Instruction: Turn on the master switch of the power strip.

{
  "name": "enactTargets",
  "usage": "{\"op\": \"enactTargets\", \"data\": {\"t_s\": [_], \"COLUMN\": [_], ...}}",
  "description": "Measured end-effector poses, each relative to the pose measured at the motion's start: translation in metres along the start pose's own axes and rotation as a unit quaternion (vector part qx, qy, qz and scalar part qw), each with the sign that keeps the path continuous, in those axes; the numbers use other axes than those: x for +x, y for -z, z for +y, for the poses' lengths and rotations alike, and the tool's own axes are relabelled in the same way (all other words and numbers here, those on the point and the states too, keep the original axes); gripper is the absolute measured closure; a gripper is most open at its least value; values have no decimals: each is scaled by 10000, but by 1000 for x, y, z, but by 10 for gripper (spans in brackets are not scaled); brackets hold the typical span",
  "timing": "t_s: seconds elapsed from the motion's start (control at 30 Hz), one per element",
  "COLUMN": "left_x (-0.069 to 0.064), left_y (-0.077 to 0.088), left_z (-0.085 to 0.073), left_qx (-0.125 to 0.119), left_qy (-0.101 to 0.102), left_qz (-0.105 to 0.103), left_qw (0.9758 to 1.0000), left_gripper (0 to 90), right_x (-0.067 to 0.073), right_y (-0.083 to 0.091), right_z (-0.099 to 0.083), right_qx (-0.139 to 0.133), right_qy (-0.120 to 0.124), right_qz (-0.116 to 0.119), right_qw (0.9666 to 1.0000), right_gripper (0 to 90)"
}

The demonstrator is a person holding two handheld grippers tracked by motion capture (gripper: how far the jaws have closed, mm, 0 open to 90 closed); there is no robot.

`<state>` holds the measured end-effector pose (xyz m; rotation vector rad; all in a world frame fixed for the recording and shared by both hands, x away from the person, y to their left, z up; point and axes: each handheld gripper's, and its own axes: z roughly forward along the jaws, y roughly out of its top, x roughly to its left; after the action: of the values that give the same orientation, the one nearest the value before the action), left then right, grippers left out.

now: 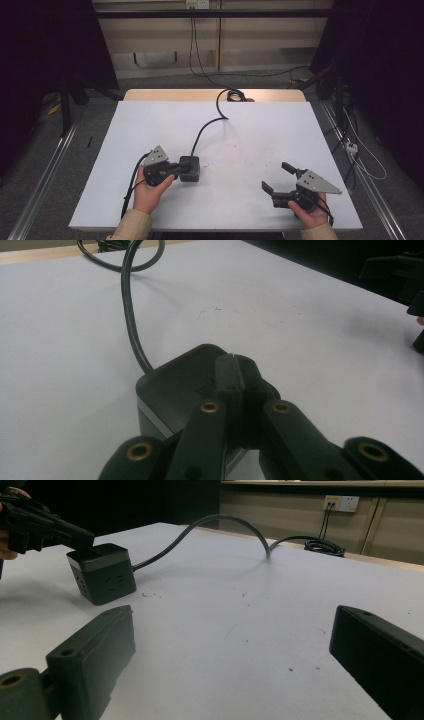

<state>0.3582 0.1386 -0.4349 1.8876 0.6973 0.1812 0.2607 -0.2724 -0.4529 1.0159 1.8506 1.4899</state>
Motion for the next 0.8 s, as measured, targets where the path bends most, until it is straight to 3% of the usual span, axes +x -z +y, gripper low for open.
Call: {"op": "enactTargets", "data": {"t_s": [0.8], "left_x": [-3], "left_y": [1], "left_z": [0], "left_qx": [51], "left_qy": [-3], "left_qz": [49], "left_qw": [10000], "left_gripper": [900], "right_x": [1], "right_y": [0], "right_z": [0], "right_qx": [-11], "right_qy": [7], "right_qz": [-11], "right_qw": [10000], "right_gripper": [39]}}
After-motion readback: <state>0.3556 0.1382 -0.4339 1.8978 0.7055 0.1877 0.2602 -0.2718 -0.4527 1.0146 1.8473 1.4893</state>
